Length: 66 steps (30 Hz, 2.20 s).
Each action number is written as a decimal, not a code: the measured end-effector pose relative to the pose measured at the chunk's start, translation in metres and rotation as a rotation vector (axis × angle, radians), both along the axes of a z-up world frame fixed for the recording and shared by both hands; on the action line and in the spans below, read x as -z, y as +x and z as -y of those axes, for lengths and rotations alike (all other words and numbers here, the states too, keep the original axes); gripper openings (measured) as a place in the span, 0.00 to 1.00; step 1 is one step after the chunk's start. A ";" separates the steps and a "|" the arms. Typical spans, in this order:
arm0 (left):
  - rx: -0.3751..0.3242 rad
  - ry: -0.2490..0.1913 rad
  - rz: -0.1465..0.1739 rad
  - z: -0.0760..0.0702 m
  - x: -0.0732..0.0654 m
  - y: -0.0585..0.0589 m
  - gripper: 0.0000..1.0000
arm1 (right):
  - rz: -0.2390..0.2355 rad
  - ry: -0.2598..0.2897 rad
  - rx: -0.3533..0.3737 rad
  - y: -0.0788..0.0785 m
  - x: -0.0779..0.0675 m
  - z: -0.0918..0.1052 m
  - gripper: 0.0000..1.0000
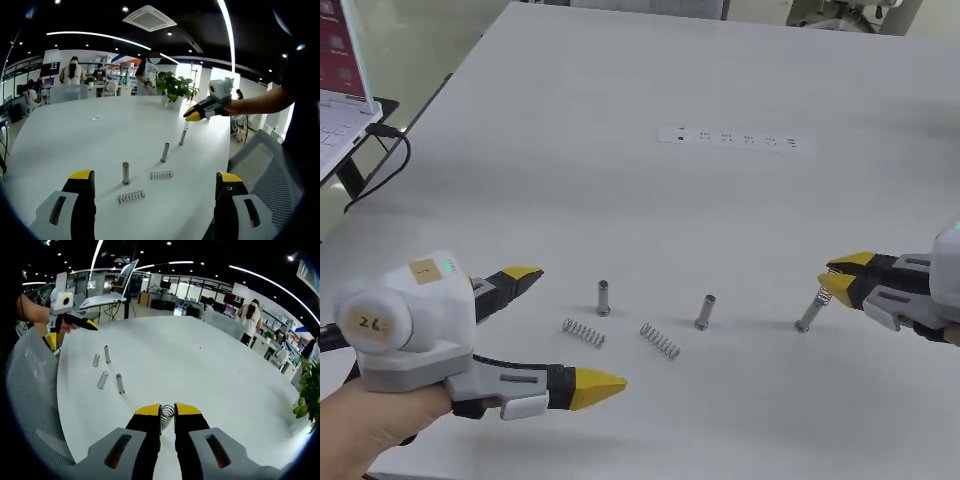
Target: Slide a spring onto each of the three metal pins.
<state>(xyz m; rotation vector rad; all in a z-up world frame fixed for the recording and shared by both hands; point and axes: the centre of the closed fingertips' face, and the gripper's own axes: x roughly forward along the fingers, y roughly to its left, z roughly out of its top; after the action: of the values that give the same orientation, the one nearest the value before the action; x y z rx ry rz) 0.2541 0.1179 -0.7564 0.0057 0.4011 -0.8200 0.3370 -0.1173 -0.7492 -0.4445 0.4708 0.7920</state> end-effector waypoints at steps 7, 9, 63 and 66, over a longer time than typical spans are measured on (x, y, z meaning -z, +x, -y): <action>-0.002 0.001 -0.006 -0.002 0.001 -0.001 0.98 | -0.006 -0.008 -0.007 0.001 0.003 -0.003 0.07; -0.004 0.000 -0.005 -0.002 0.001 -0.001 0.98 | -0.004 -0.010 -0.006 0.002 0.004 -0.002 0.07; 0.003 -0.008 -0.005 0.000 -0.002 0.000 0.98 | -0.124 -0.065 -0.001 -0.007 0.055 -0.001 0.11; 0.003 -0.007 -0.006 0.000 -0.002 0.000 0.97 | -0.130 -0.053 -0.003 -0.007 0.053 -0.004 0.15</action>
<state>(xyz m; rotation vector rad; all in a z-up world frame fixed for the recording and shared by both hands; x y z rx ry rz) 0.2542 0.1182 -0.7544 -0.0023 0.4039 -0.8245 0.3297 -0.1132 -0.8020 -0.4446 0.6135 0.8158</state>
